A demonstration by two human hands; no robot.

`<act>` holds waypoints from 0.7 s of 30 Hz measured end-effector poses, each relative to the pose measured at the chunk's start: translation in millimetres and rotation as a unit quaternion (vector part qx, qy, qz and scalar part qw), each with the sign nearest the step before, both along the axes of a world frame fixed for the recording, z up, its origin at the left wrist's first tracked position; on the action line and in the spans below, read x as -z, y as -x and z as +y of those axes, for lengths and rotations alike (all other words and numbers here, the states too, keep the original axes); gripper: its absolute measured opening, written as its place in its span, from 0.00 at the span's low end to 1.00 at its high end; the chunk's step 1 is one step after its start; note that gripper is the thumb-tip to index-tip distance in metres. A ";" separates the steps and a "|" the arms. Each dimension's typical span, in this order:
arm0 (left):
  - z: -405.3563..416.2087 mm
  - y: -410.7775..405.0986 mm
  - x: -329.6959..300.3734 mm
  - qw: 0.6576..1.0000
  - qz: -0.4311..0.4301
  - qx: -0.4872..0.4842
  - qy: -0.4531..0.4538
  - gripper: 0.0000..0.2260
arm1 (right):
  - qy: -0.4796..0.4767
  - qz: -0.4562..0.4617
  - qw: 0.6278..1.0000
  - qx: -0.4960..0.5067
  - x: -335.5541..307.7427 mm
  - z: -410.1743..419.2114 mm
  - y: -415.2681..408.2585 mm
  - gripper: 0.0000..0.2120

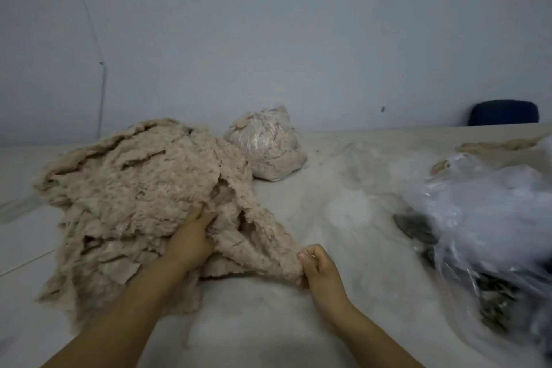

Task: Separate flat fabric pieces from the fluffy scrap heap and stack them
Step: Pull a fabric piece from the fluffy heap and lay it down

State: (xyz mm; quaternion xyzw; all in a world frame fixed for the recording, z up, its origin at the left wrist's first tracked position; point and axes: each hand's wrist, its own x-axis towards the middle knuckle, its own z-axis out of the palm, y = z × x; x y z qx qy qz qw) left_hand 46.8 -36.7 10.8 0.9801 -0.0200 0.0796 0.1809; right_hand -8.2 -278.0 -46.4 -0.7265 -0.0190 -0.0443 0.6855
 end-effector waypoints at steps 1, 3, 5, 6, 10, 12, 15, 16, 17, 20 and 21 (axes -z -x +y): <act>-8.5 4.4 1.1 0.999 -0.023 0.003 0.028 0.23 | -0.011 0.008 1.000 0.005 2.6 -5.6 3.0 0.11; -28.4 16.0 7.7 0.992 -0.102 0.029 0.070 0.14 | -0.028 0.031 0.999 0.002 6.3 -10.9 8.3 0.11; -47.8 29.7 19.1 0.988 -0.123 0.060 0.073 0.16 | -0.059 0.069 0.996 -0.018 7.0 -9.2 12.9 0.10; -53.7 33.3 27.7 0.992 -0.084 0.067 0.062 0.20 | -0.069 0.084 0.993 -0.034 6.7 -7.0 14.5 0.10; -42.2 39.0 54.3 0.992 0.090 0.021 -0.091 0.25 | 0.011 0.075 0.996 -0.041 6.5 -0.5 18.8 0.14; -22.5 43.1 55.4 0.988 0.105 -0.003 -0.110 0.20 | -0.054 0.088 0.994 -0.027 7.7 0.3 19.9 0.14; 6.1 51.9 57.2 0.986 0.112 -0.014 -0.126 0.19 | -0.172 0.141 0.975 -0.023 2.1 -6.3 19.6 0.15; 9.1 54.3 57.4 0.986 0.110 -0.014 -0.121 0.19 | -0.173 0.146 0.974 -0.029 1.2 -7.8 19.0 0.15; 7.9 56.2 56.5 0.988 0.096 -0.011 -0.117 0.19 | -0.151 0.143 0.977 -0.036 1.3 -7.8 18.0 0.15; -11.9 61.7 43.3 0.989 -0.059 -0.011 -0.138 0.13 | -0.008 0.091 0.995 -0.038 3.3 1.6 15.7 0.10; -21.4 62.7 37.2 0.978 -0.133 0.003 -0.159 0.12 | 0.027 0.066 0.997 -0.036 6.8 4.8 15.3 0.12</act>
